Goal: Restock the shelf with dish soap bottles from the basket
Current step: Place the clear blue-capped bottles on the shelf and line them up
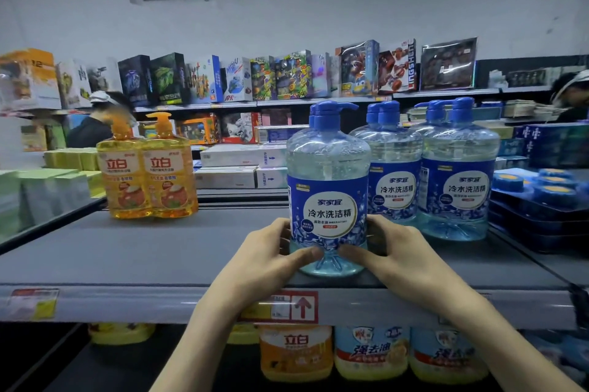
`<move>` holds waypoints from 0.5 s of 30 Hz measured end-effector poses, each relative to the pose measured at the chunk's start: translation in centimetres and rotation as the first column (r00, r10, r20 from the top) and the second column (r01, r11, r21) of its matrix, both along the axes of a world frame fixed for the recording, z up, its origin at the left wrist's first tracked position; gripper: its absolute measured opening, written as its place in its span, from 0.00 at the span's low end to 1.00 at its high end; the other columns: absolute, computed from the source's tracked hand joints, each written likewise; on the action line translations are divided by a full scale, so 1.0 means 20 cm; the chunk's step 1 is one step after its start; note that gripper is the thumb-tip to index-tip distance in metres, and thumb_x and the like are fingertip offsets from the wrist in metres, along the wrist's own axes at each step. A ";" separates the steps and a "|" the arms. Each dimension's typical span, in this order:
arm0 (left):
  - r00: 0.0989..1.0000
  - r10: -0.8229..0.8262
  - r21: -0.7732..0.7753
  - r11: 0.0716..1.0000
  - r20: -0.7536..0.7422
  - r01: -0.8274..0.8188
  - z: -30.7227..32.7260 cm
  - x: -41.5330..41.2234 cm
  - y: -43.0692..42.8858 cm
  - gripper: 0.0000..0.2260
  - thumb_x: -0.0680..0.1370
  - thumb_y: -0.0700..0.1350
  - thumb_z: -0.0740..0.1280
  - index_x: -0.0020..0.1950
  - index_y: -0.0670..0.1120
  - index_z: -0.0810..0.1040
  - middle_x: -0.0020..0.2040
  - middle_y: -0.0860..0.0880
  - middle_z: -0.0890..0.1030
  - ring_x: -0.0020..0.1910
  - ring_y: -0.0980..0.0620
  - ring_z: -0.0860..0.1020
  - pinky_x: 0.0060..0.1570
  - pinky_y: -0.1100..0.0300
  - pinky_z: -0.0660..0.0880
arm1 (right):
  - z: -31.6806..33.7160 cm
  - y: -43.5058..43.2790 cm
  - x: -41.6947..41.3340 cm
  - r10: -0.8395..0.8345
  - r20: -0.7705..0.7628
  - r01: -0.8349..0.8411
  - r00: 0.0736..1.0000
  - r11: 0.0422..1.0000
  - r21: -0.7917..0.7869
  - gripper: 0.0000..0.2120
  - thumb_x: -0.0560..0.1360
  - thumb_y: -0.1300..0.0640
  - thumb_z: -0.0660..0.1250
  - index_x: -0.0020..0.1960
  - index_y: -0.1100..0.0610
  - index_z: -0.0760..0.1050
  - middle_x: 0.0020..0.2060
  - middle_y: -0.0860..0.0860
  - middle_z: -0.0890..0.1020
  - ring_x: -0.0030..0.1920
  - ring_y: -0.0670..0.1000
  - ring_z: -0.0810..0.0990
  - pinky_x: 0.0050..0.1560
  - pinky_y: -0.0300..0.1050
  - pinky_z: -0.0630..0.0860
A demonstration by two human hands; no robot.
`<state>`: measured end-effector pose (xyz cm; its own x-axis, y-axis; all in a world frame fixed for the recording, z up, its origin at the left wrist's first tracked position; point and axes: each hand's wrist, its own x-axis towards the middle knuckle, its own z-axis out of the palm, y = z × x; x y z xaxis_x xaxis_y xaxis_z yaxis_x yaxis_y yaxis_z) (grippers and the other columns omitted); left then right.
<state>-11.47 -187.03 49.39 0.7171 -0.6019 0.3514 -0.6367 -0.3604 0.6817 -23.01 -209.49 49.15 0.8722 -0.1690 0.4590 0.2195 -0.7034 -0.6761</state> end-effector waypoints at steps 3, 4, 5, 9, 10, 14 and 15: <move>1.000 -0.013 0.005 1.000 0.000 0.013 -0.01 0.02 0.00 0.20 0.78 0.61 0.74 0.66 0.61 0.72 0.52 0.68 0.79 0.47 0.80 0.76 0.42 0.80 0.73 | 0.01 0.00 0.01 -0.008 -0.021 0.008 1.000 1.000 0.014 0.25 0.69 0.33 0.77 0.62 0.42 0.80 0.54 0.34 0.86 0.54 0.37 0.85 0.59 0.48 0.83; 1.000 -0.016 0.000 1.000 -0.001 0.016 -0.01 0.02 -0.01 0.20 0.78 0.61 0.74 0.66 0.62 0.71 0.51 0.68 0.78 0.47 0.81 0.76 0.42 0.80 0.73 | 0.01 -0.01 0.01 -0.009 -0.031 0.010 0.999 1.000 0.024 0.25 0.69 0.33 0.78 0.61 0.42 0.80 0.53 0.35 0.87 0.54 0.38 0.86 0.59 0.49 0.83; 1.000 -0.017 -0.003 1.000 0.003 0.017 -0.02 0.02 -0.01 0.19 0.78 0.61 0.74 0.65 0.63 0.70 0.51 0.69 0.78 0.47 0.81 0.76 0.43 0.80 0.73 | 0.01 -0.01 0.01 -0.011 -0.035 0.012 0.999 0.999 0.030 0.25 0.69 0.33 0.78 0.62 0.42 0.80 0.53 0.36 0.87 0.53 0.39 0.86 0.59 0.50 0.83; 0.999 0.008 -0.003 1.000 0.043 -0.007 -0.03 0.00 -0.02 0.18 0.79 0.62 0.73 0.64 0.66 0.70 0.49 0.72 0.77 0.48 0.76 0.78 0.45 0.76 0.75 | 0.00 -0.01 0.01 -0.020 -0.011 0.020 1.000 1.000 0.004 0.25 0.70 0.33 0.77 0.62 0.43 0.80 0.53 0.35 0.87 0.53 0.37 0.86 0.58 0.47 0.83; 0.998 0.013 0.000 1.000 0.056 -0.013 -0.03 -0.01 -0.02 0.18 0.79 0.62 0.72 0.64 0.66 0.70 0.49 0.72 0.77 0.49 0.74 0.77 0.47 0.75 0.75 | 0.00 0.00 0.01 -0.017 -0.003 0.017 1.000 1.000 0.001 0.25 0.70 0.34 0.76 0.62 0.43 0.80 0.53 0.34 0.87 0.54 0.37 0.86 0.59 0.47 0.83; 0.998 0.016 0.030 0.999 0.067 -0.018 -0.02 -0.04 -0.02 0.21 0.80 0.62 0.71 0.70 0.61 0.72 0.53 0.67 0.78 0.51 0.70 0.78 0.47 0.72 0.77 | -0.02 0.01 0.00 -0.022 0.030 0.022 0.999 1.000 -0.011 0.27 0.71 0.32 0.74 0.64 0.44 0.79 0.55 0.34 0.86 0.55 0.38 0.85 0.59 0.48 0.83; 0.998 0.015 0.035 0.999 0.061 -0.018 -0.01 -0.05 -0.02 0.21 0.80 0.62 0.72 0.71 0.61 0.72 0.53 0.67 0.78 0.50 0.71 0.79 0.45 0.74 0.76 | -0.02 0.01 0.00 -0.022 0.035 0.023 0.999 1.000 -0.020 0.28 0.71 0.31 0.73 0.65 0.44 0.79 0.55 0.34 0.86 0.56 0.38 0.85 0.59 0.48 0.83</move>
<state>-12.50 -187.37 49.24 0.7050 -0.6029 0.3734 -0.6702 -0.3943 0.6288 -22.98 -209.32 48.71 0.8519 -0.1787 0.4923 0.2263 -0.7221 -0.6537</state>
